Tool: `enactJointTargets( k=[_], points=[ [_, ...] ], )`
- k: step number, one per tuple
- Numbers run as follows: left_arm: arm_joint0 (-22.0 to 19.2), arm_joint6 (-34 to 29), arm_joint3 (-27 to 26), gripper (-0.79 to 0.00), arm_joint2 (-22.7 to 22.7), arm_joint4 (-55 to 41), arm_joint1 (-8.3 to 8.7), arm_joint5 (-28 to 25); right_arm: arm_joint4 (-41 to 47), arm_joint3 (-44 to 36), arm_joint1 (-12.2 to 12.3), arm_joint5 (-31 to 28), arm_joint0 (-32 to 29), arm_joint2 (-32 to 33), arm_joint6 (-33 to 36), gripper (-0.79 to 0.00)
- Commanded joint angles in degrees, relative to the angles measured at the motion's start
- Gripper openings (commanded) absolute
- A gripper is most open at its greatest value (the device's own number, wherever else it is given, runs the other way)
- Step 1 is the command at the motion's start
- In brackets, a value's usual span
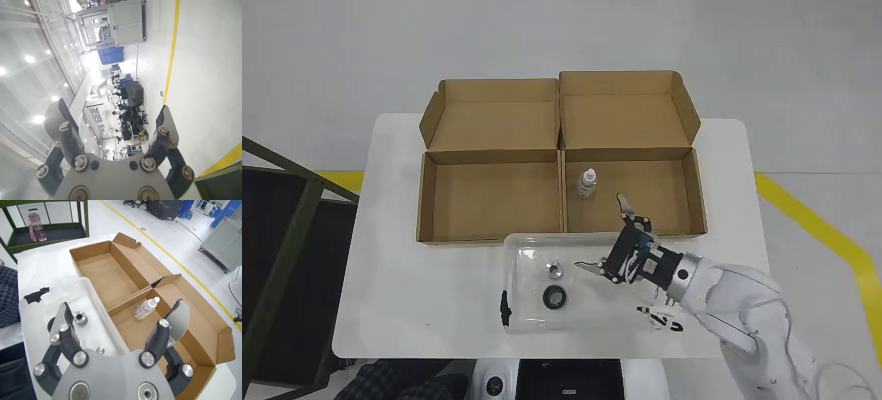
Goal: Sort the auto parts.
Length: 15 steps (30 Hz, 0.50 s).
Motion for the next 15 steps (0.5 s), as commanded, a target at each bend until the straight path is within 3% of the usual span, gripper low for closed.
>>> enactJointTargets(
  k=[1, 15],
  points=[
    [0.0, 0.0, 0.0, 0.000, 0.0, 0.0, 0.00, 0.0, -0.9, -0.2, 0.3, -1.4, -1.5, 0.4, -0.1, 0.000],
    [0.0, 0.0, 0.0, 0.000, 0.0, 0.0, 0.00, 0.0, -10.3, 0.1, 1.9, -6.4, -7.9, 1.5, 1.4, 0.000]
  ],
)
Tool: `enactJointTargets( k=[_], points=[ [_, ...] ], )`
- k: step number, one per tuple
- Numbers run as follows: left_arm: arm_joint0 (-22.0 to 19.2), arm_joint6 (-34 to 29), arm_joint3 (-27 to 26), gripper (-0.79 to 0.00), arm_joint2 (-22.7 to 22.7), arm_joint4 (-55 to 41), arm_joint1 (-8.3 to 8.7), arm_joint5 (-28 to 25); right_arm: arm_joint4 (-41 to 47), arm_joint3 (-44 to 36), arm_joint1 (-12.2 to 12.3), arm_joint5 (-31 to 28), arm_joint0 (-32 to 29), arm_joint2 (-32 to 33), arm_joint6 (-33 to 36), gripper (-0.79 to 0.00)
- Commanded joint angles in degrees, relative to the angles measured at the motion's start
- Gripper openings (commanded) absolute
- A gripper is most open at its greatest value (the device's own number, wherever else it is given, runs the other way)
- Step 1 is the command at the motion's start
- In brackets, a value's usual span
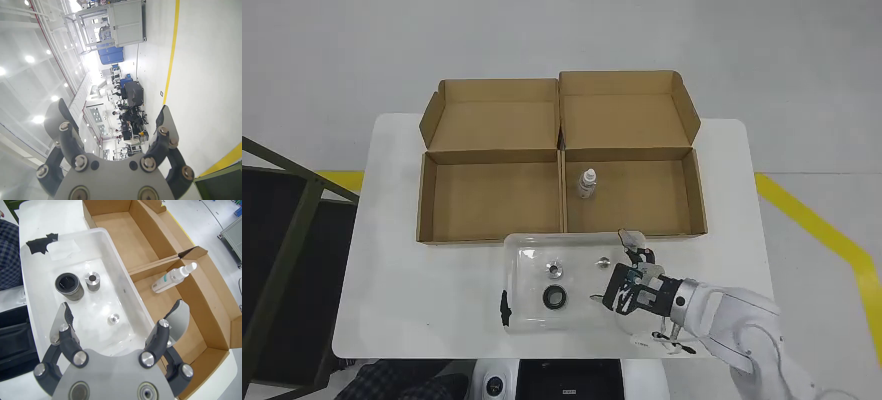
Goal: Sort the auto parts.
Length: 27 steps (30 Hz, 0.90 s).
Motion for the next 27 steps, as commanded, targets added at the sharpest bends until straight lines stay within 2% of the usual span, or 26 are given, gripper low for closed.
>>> enactJointTargets(
  k=[1, 6, 15, 21, 23, 27],
  points=[
    [0.0, 0.0, 0.0, 0.000, 0.0, 0.0, 0.00, 0.0, -1.2, 0.0, 0.2, -0.4, -0.5, -0.1, 0.2, 0.000],
    [0.0, 0.0, 0.0, 0.000, 0.0, 0.0, 0.00, 0.0, -2.9, 1.3, 0.4, -0.6, -1.1, -1.3, 0.1, 0.000],
    [0.0, 0.0, 0.0, 0.000, 0.0, 0.0, 0.00, 0.0, -3.7, 5.7, 0.4, 0.6, 1.7, -4.2, 1.0, 0.000],
    [0.0, 0.0, 0.0, 0.000, 0.0, 0.0, 0.00, 0.0, -4.0, 7.0, 0.4, 1.9, 3.7, -5.3, 2.9, -0.123],
    [0.0, 0.0, 0.0, 0.000, 0.0, 0.0, 0.00, 0.0, -4.4, 7.2, 0.3, 2.5, 4.2, -5.8, 3.7, -0.197],
    [0.0, 0.0, 0.0, 0.000, 0.0, 0.0, 0.00, 0.0, -5.3, 8.3, 0.3, 3.5, 5.5, -7.1, 5.3, -0.237]
  ],
)
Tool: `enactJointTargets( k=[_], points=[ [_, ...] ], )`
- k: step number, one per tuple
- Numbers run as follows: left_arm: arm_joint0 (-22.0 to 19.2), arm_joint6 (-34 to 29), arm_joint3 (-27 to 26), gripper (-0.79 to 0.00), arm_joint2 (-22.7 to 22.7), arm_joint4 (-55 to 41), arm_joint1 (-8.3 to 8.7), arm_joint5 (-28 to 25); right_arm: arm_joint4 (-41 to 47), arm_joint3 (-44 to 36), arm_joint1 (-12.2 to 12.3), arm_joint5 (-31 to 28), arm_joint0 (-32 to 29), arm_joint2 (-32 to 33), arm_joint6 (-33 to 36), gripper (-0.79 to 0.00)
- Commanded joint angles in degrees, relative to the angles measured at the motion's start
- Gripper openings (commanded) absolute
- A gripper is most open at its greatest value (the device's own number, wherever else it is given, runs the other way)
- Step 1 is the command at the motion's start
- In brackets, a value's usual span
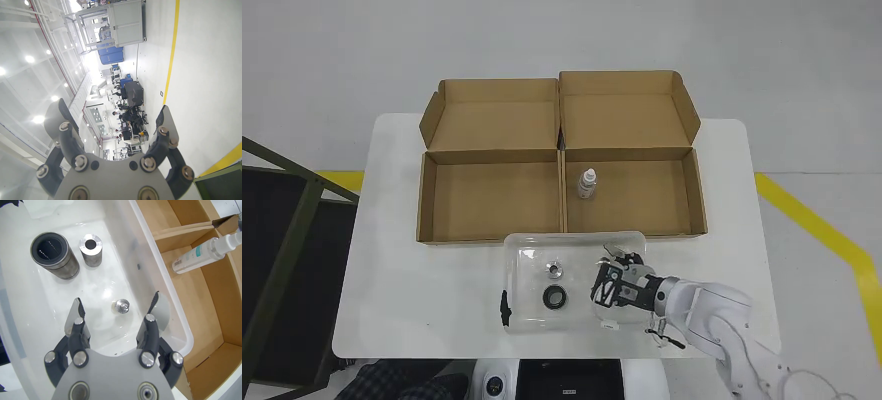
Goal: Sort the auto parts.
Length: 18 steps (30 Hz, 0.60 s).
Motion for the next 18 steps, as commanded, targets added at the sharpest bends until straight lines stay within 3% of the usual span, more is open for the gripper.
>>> enactJointTargets(
  k=[1, 10, 18],
  points=[
    [0.0, 0.0, 0.0, 0.000, 0.0, 0.0, 0.00, 0.0, -0.5, 0.5, 0.0, 0.6, 0.6, -0.6, 0.9, -0.243],
    [0.0, 0.0, 0.0, 0.000, 0.0, 0.0, 0.00, 0.0, -1.6, 2.3, -0.2, 2.0, 2.6, -2.9, 2.8, -0.366],
    [0.0, 0.0, 0.0, 0.000, 0.0, 0.0, 0.00, 0.0, -2.6, 3.4, -0.3, 3.0, 3.8, -4.3, 4.7, -0.403]
  ],
)
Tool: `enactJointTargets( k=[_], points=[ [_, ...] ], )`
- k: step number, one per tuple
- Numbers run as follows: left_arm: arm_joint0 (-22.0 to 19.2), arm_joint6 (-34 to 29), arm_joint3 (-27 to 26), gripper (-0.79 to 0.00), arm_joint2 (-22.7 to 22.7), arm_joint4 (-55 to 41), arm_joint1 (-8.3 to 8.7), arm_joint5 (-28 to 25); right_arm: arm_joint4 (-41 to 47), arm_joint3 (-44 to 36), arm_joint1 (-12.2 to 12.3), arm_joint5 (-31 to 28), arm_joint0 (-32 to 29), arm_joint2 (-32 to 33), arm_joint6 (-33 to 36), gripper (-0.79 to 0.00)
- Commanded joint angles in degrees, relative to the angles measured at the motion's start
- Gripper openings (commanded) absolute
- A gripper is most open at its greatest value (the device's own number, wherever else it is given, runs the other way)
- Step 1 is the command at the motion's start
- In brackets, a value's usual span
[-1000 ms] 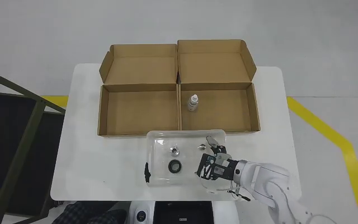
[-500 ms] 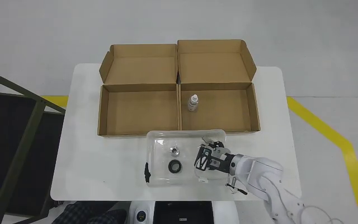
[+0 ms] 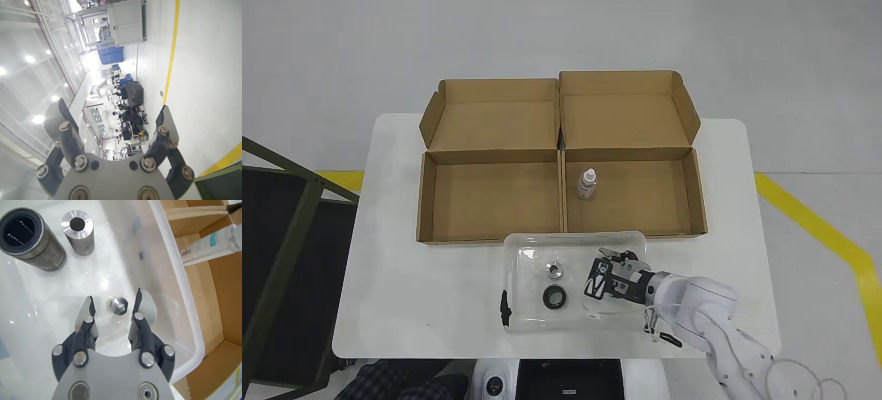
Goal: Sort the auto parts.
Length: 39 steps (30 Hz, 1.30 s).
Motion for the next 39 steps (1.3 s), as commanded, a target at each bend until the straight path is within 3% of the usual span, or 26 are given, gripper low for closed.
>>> enactJointTargets(
  k=[1, 7, 10, 12, 13, 26, 31, 39],
  points=[
    [0.0, 0.0, 0.0, 0.000, 0.0, 0.0, 0.00, 0.0, -0.3, 0.3, 0.0, 0.3, 0.2, -0.3, 0.4, -0.409],
    [0.0, 0.0, 0.0, 0.000, 0.0, 0.0, 0.00, 0.0, -0.4, 1.1, 0.0, 0.6, 0.8, -0.9, 0.7, -0.486],
    [0.0, 0.0, 0.0, 0.000, 0.0, 0.0, 0.00, 0.0, -0.5, 1.2, 0.0, 0.8, 1.0, -1.1, 0.9, -0.631],
    [0.0, 0.0, 0.0, 0.000, 0.0, 0.0, 0.00, 0.0, -0.5, 1.0, 0.0, 0.7, 1.0, -1.2, 1.1, -0.770],
    [0.0, 0.0, 0.0, 0.000, 0.0, 0.0, 0.00, 0.0, -0.6, 0.8, 0.0, 0.8, 1.1, -1.3, 1.2, -0.785],
    [0.0, 0.0, 0.0, 0.000, 0.0, 0.0, 0.00, 0.0, -1.2, -4.3, 0.5, -0.7, -0.5, -1.1, -1.8, -0.785],
    [0.0, 0.0, 0.0, 0.000, 0.0, 0.0, 0.00, 0.0, -2.8, -5.1, 0.7, -1.5, -0.9, -1.7, -7.2, -0.785],
    [0.0, 0.0, 0.0, 0.000, 0.0, 0.0, 0.00, 0.0, 2.2, -4.9, 0.9, -0.6, -2.1, 0.2, -15.6, -0.785]
  ],
)
